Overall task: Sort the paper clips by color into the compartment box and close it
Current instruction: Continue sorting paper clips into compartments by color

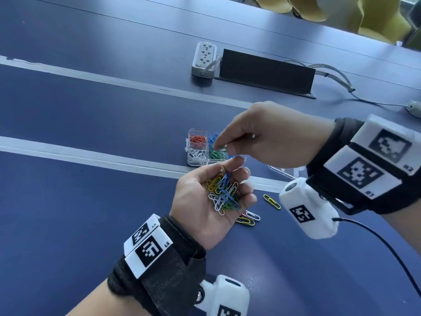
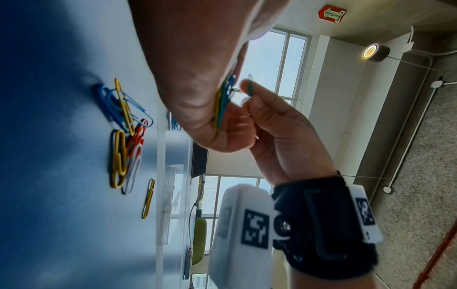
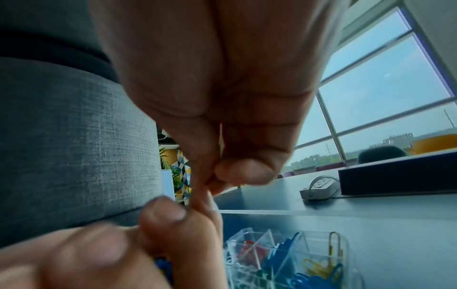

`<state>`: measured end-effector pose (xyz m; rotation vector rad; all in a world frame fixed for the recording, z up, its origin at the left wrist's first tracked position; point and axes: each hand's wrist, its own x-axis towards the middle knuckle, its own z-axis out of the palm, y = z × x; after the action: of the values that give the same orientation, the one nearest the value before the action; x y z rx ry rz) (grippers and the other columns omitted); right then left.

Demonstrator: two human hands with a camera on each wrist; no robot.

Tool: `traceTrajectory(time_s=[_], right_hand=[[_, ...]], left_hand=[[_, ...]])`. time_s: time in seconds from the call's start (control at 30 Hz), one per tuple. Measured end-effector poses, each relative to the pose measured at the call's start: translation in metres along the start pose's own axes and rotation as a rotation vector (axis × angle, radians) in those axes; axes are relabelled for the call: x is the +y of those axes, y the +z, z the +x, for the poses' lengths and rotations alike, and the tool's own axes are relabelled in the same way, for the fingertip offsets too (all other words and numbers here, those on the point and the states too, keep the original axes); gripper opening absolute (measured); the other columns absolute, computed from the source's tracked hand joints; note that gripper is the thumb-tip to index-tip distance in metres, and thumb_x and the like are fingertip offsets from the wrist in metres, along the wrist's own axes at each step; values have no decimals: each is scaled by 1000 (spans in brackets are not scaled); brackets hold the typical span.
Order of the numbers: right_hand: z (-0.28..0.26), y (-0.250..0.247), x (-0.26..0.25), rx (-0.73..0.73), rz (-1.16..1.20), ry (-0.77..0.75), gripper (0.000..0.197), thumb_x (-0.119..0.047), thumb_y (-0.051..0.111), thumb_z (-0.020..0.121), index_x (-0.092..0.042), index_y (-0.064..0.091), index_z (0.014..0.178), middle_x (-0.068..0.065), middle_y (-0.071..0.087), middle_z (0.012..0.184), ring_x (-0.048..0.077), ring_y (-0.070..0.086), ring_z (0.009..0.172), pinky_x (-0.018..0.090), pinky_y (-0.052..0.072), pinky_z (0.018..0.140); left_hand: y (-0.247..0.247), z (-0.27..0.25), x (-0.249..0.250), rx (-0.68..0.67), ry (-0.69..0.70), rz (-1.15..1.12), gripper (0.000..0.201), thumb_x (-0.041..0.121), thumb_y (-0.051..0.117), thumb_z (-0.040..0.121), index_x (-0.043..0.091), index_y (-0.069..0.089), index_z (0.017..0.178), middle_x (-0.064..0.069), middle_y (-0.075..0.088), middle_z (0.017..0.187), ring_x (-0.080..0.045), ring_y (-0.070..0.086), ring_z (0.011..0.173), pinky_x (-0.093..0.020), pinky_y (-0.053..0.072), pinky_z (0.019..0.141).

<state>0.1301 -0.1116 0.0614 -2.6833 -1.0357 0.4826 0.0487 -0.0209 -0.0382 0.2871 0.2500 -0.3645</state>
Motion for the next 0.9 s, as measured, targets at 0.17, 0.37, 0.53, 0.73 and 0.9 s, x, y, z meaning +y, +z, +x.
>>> traceTrajectory(time_s=[0.17,0.37,0.53,0.73,0.9], right_hand=[[12,2,-8,-244,28,114,27,-15,51,88,-28,71,99,-7,66,79,8,55,73,17,45,69],[25,2,-1,-487,208,164,22,-16,51,92,-20,70,100,-5,58,72,9,48,70,30,49,68],[30,13,3,-504,314,189,15,-22,56,91,-22,68,81,-3,60,64,9,51,62,29,46,66],[30,8,5,-199,329,191,16,-24,58,89,-19,69,78,0,66,71,15,57,69,30,51,68],[9,4,5,64,293,74,13,-20,61,84,-19,73,81,-6,70,67,-1,53,54,21,50,62]], left_hand=[[2,-3,1,-16,-43,21,23,18,36,83,8,50,67,-7,43,62,-18,39,50,-23,34,48],[0,-4,1,-12,-82,45,23,18,35,81,12,44,61,-4,38,61,-17,36,49,-24,28,48],[2,-4,0,-28,-93,50,22,17,32,82,11,44,64,-6,40,61,-17,37,49,-22,31,47],[0,1,5,33,-16,-36,25,16,41,77,4,63,78,-13,59,74,-26,57,58,-28,51,58],[-3,5,14,98,148,-186,26,14,38,78,5,60,87,-18,65,89,-33,63,82,-41,49,83]])
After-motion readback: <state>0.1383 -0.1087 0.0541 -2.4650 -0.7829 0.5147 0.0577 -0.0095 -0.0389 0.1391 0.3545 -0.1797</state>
